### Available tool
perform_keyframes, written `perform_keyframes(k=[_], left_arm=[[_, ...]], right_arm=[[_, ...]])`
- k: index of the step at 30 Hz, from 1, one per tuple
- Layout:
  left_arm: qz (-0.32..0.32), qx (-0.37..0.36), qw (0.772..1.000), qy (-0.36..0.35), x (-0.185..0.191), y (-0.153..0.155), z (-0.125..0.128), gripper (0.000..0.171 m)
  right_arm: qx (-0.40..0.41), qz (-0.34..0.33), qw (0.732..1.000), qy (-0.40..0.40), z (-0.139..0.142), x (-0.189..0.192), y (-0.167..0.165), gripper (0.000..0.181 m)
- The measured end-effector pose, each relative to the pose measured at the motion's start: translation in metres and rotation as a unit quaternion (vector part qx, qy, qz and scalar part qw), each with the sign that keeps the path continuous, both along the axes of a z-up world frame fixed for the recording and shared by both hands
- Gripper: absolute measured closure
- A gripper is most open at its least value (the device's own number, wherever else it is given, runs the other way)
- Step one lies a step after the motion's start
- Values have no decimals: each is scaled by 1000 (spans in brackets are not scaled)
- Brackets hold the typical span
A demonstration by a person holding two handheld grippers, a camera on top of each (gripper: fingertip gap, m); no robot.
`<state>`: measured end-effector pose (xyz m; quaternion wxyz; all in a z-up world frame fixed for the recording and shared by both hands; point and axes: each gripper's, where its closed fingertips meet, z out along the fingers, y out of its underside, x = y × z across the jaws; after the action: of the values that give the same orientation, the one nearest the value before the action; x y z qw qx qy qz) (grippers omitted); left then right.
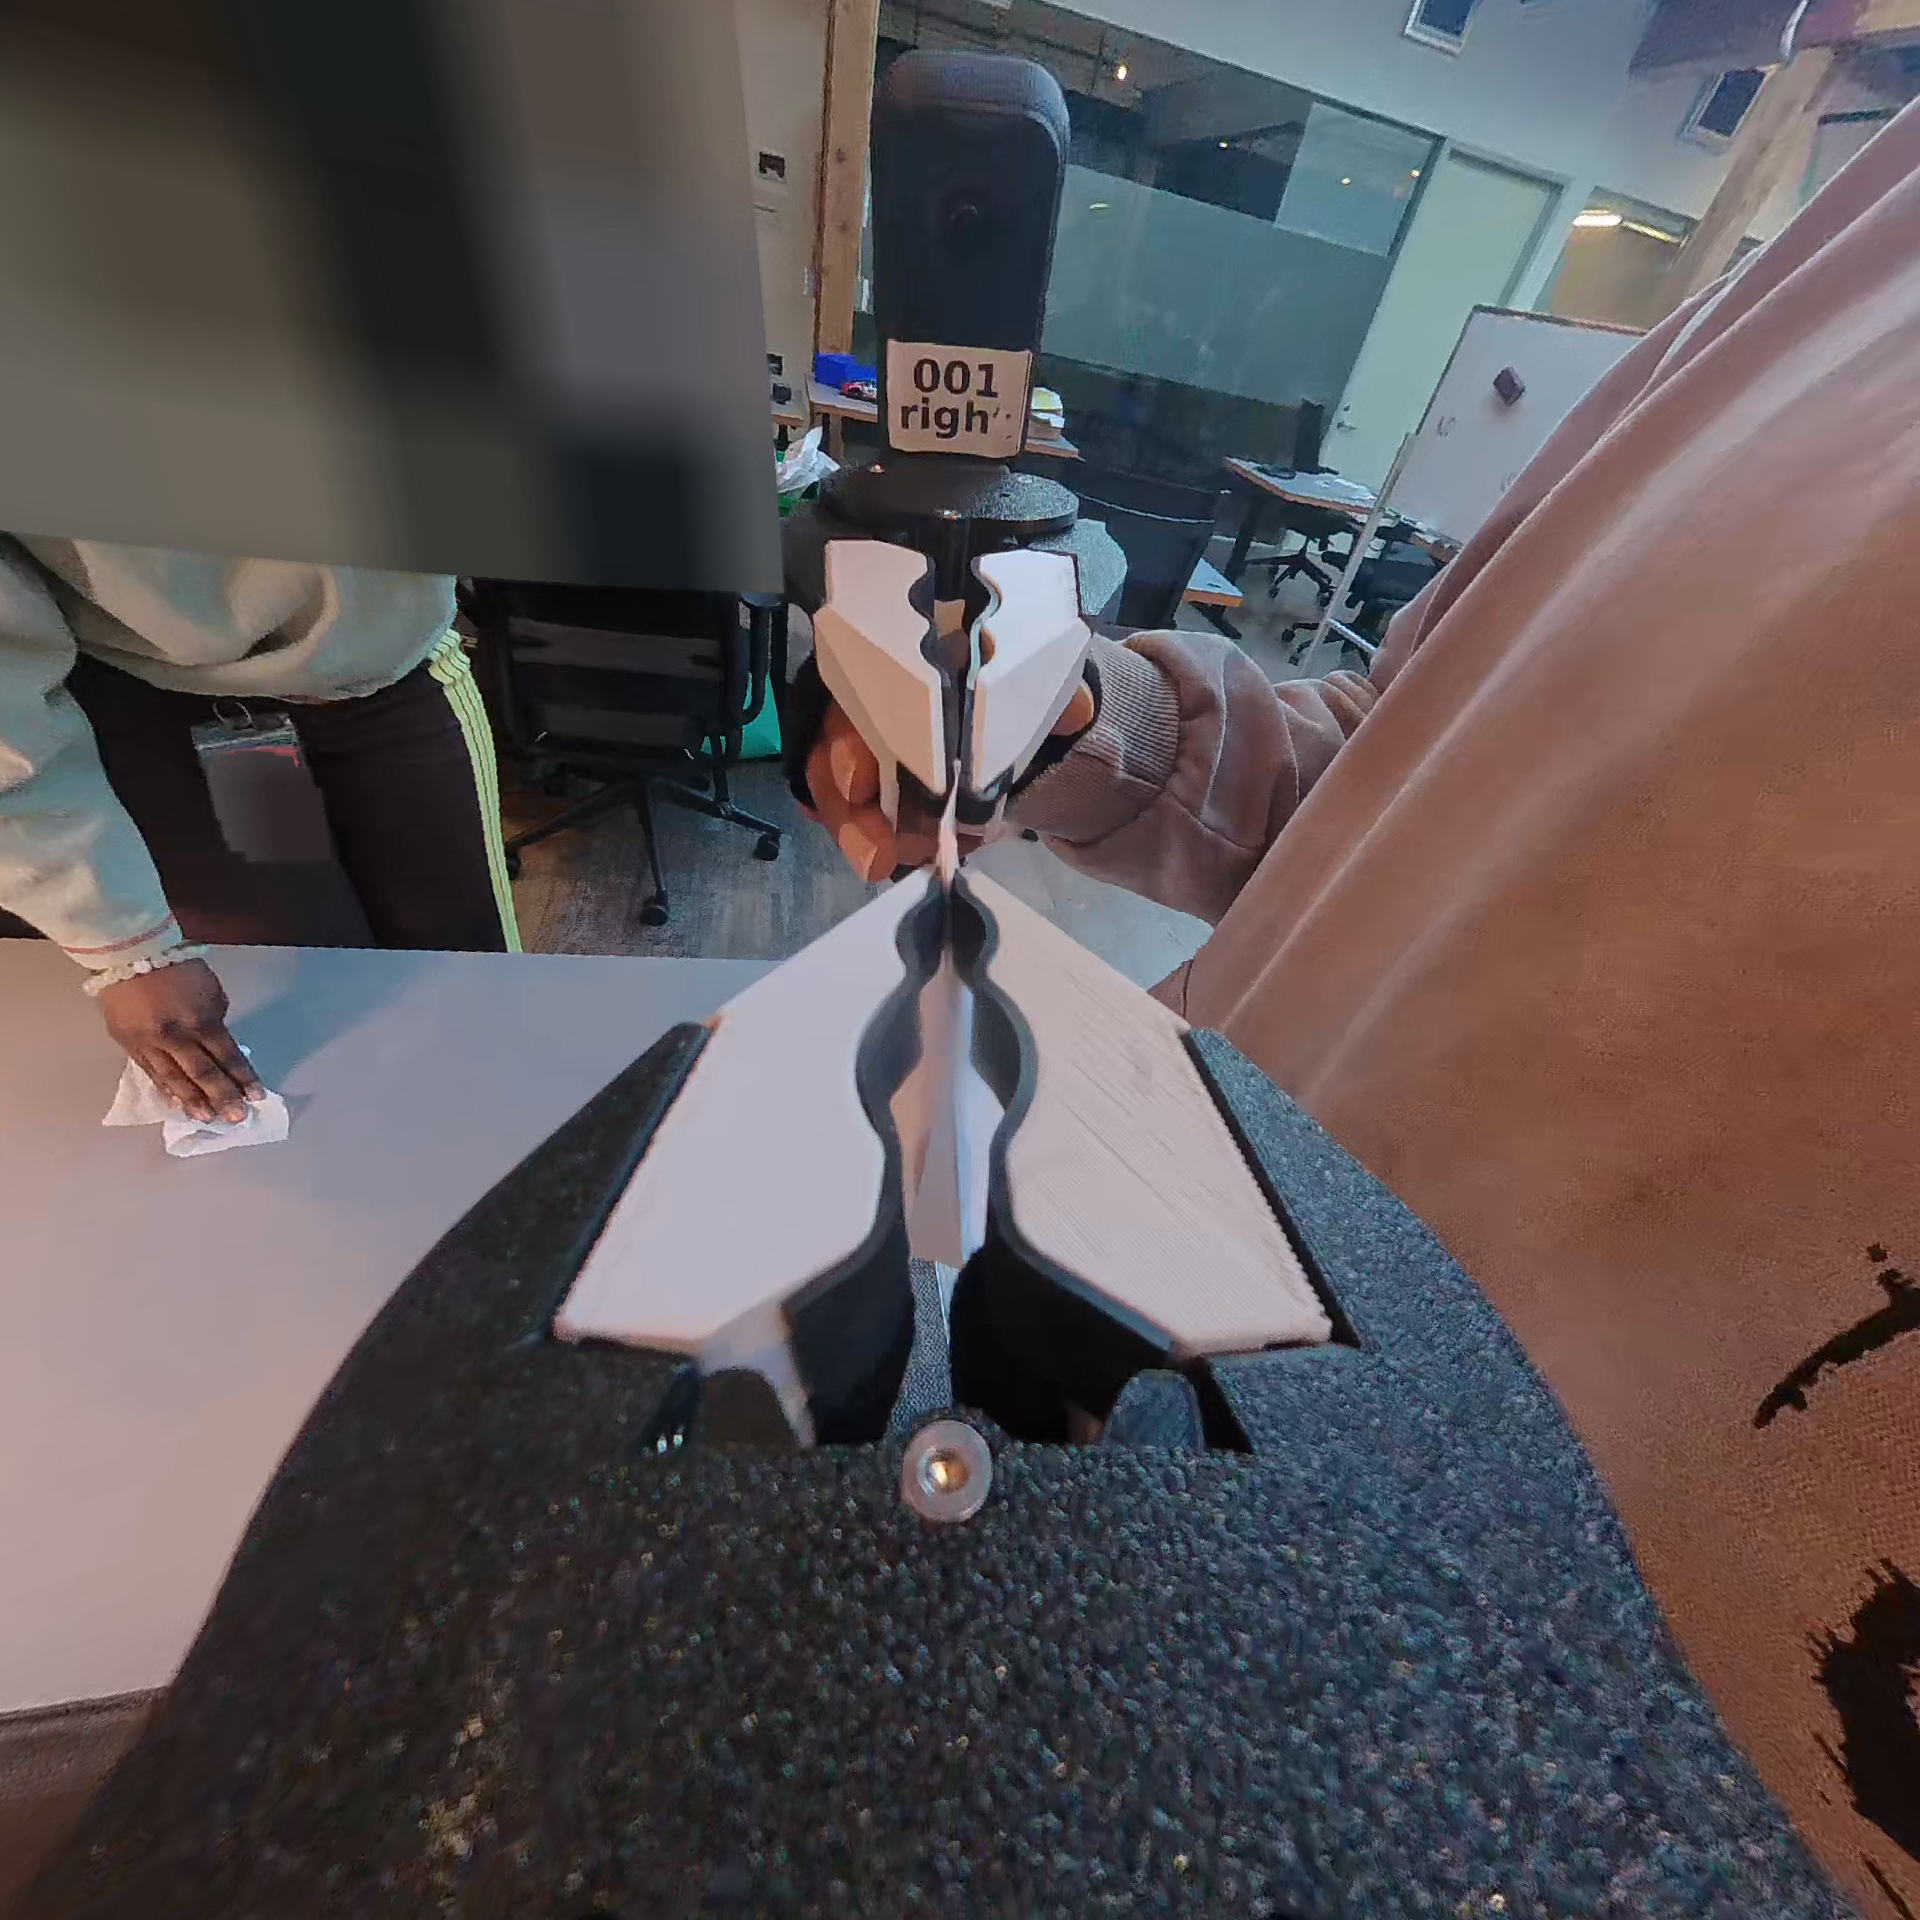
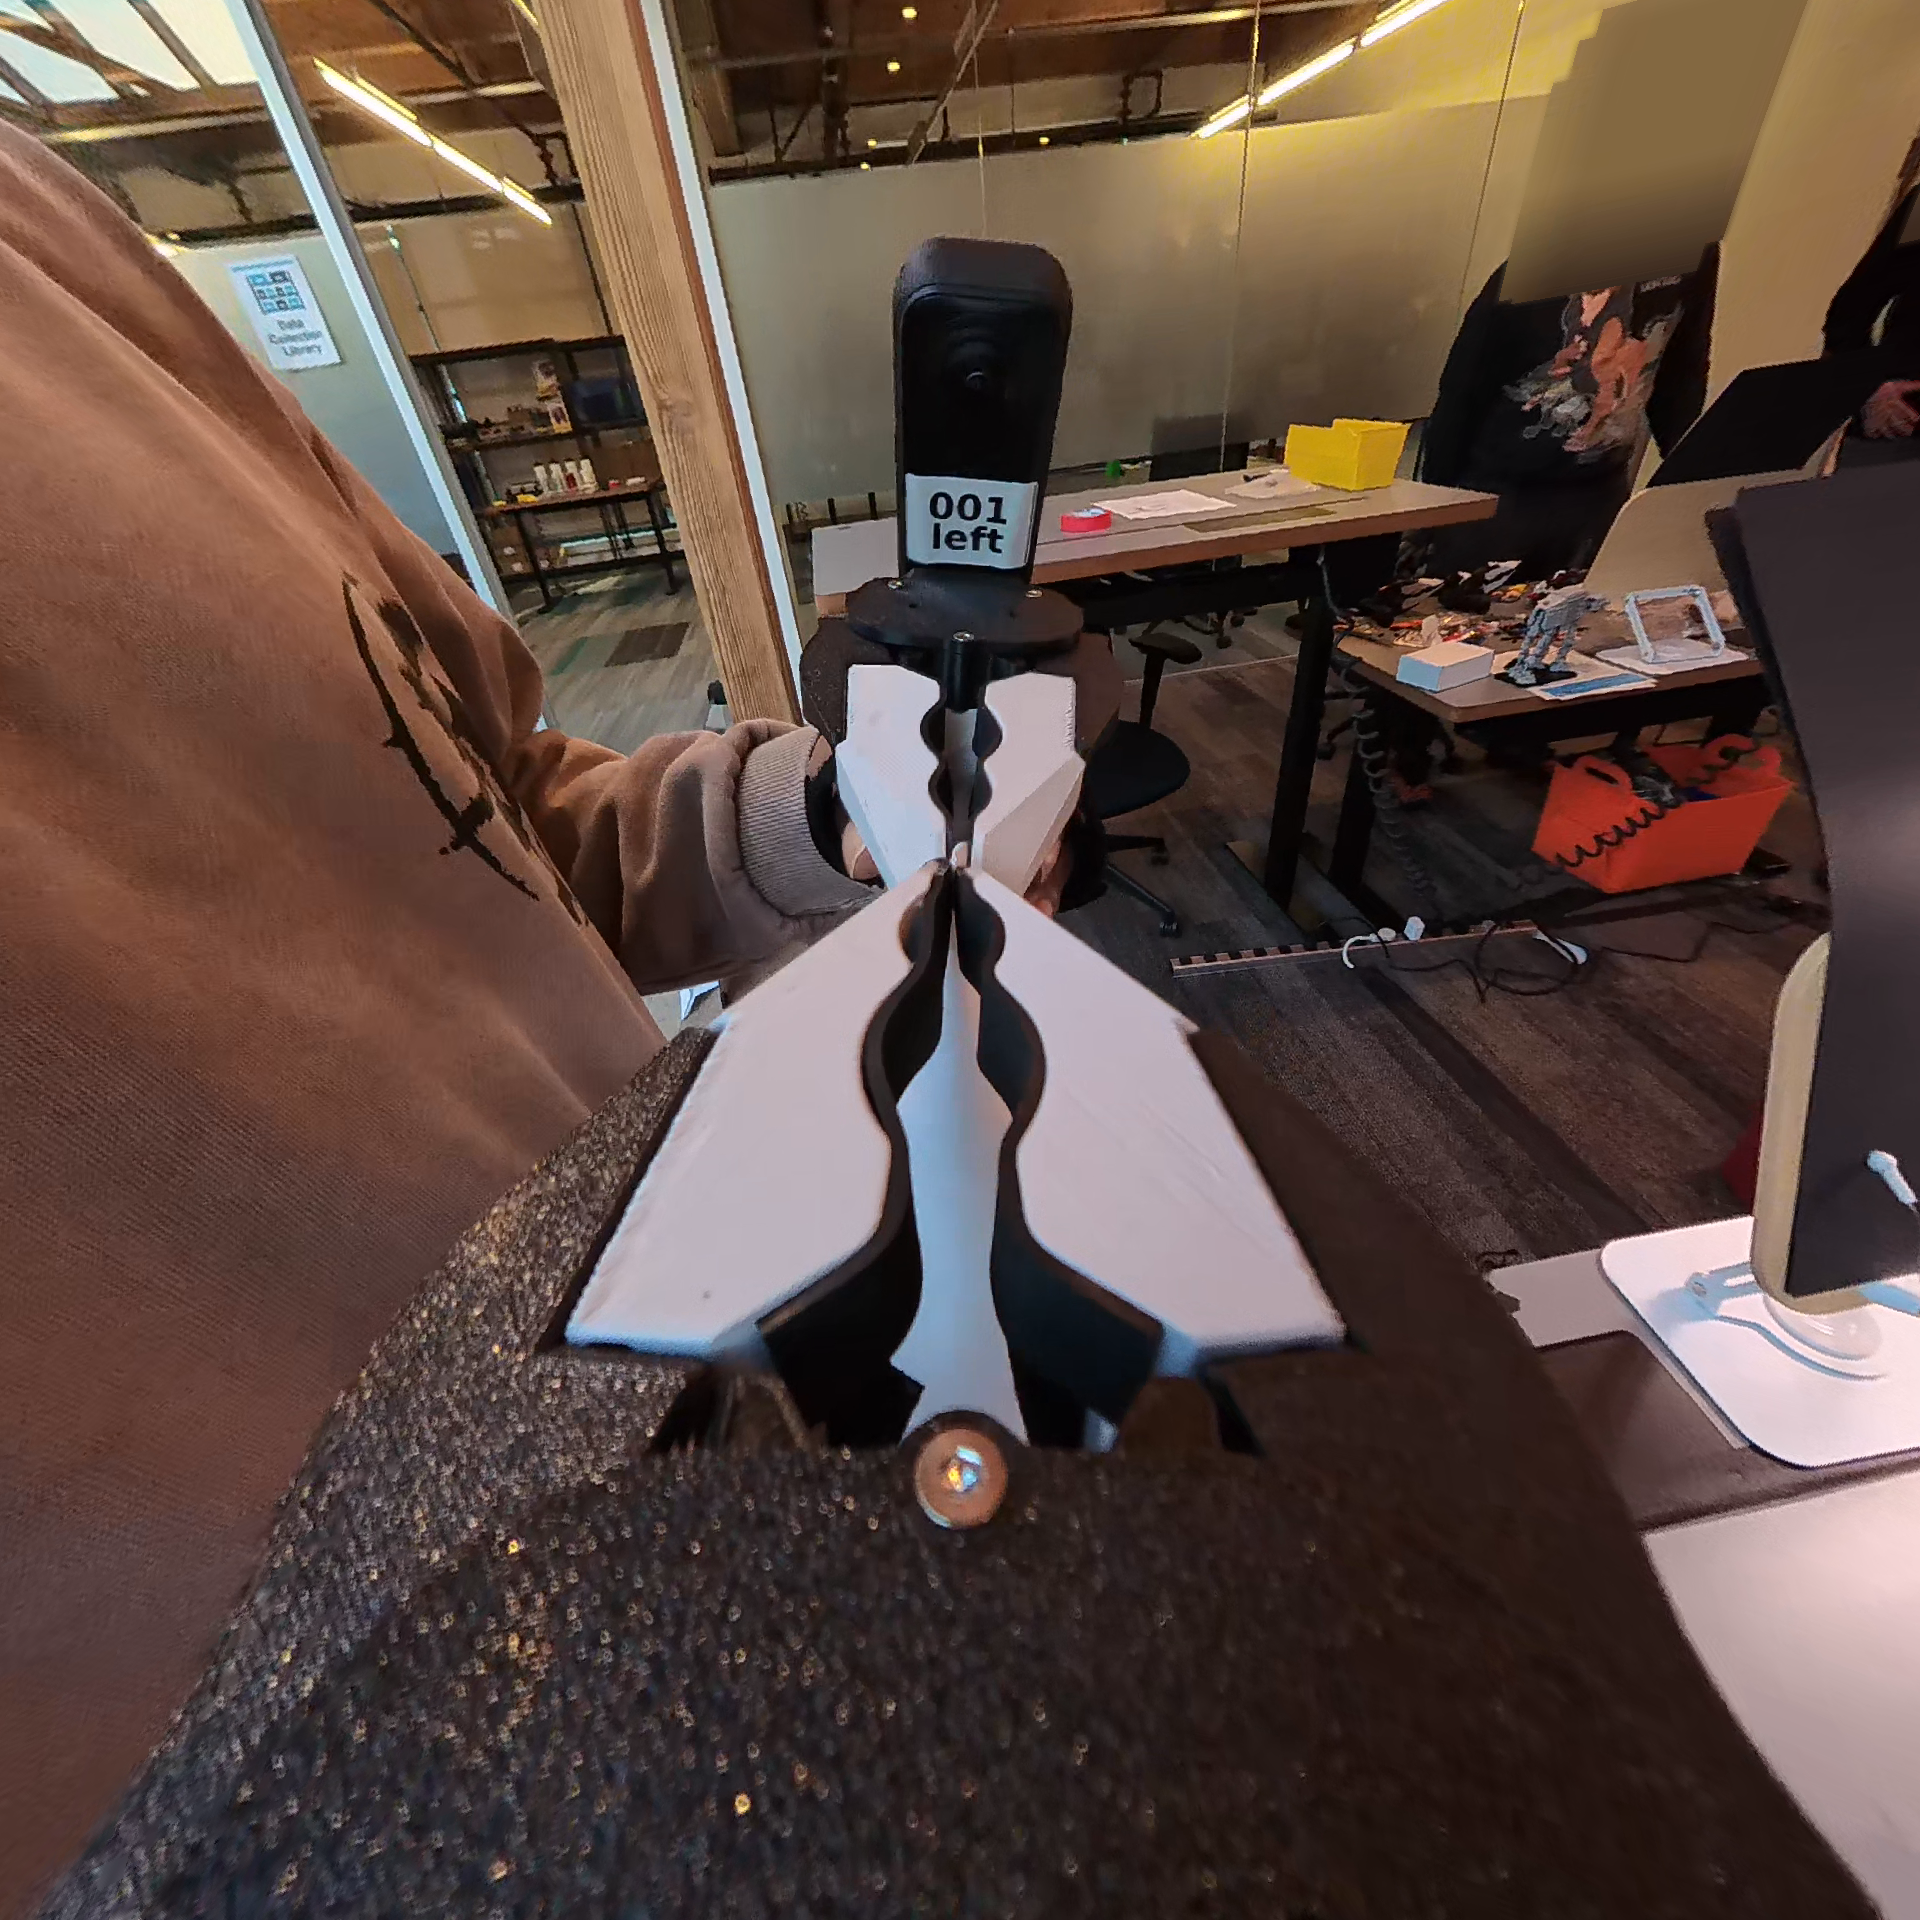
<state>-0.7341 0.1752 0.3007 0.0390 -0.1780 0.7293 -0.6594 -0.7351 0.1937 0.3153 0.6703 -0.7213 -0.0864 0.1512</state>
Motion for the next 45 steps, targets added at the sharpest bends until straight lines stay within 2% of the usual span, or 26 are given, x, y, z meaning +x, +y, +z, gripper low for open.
perform_keyframes(k=[4, 8, 15, 18, 24, 25, 26, 29, 38, 41, 45], left_arm=[[4, -17, 1000, -7, 0, -1, 6, 171], [10, -54, 998, -2, 0, 3, 13, 171], [11, -83, 996, 29, -4, 9, 8, 171], [27, -96, 995, 20, -4, 20, 15, 160], [20, -17, 1000, 5, -9, 17, 7, 154], [23, -6, 1000, 4, -8, 16, 6, 159], [26, 5, 1000, 1, -7, 16, 5, 171], [35, 22, 999, -8, -5, 20, 8, 171], [51, -3, 998, -44, -5, 28, 29, 171], [53, -19, 998, -42, -8, 32, 30, 171], [59, -6, 998, -31, -10, 39, 26, 171]], right_arm=[[14, -6, 1000, 8, 4, 0, -2, 181], [5, -13, 1000, 9, -4, 0, -4, 177], [-17, -4, 1000, -3, -11, -4, -1, 181], [-44, 1, 999, -13, -19, -4, 1, 181], [-80, 33, 996, -37, -29, -12, 11, 181], [-82, 40, 995, -42, -29, -14, 12, 181], [-84, 45, 994, -49, -29, -16, 13, 181], [-78, 49, 994, -57, -23, -15, 16, 181], [-42, 49, 995, -80, -9, -11, 28, 172], [-43, 57, 993, -89, -9, -14, 32, 181], [-70, 72, 989, -109, -13, -18, 34, 181]])
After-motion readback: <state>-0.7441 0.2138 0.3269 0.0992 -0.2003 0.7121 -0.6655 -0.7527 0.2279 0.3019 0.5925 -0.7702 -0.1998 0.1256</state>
